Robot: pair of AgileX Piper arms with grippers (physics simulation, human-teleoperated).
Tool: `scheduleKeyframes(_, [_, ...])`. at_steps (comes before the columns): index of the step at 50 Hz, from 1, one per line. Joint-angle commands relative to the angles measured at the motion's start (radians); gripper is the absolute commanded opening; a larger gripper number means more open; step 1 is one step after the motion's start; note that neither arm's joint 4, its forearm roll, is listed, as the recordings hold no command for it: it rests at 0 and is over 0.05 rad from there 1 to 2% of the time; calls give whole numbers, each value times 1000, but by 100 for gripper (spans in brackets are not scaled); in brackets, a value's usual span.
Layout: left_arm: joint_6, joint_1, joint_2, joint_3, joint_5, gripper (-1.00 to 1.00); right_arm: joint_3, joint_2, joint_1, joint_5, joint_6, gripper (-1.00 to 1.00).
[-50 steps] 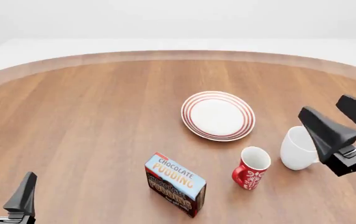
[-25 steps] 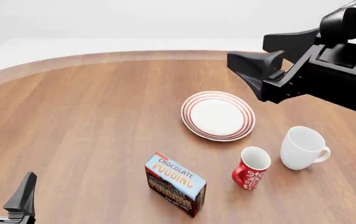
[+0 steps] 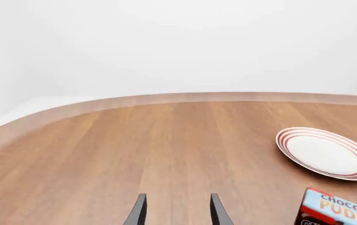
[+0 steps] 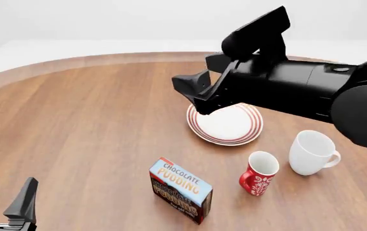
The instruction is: Put the chocolate pudding to the right of the plate.
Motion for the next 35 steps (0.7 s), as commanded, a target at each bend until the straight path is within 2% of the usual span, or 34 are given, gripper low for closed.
scheduleKeyframes(1, [0,0,0,0,0,100,22,85,39,-40,21,100])
scheduleKeyframes(35, [0,0,0,0,0,100,128,181,57,-130,78,100])
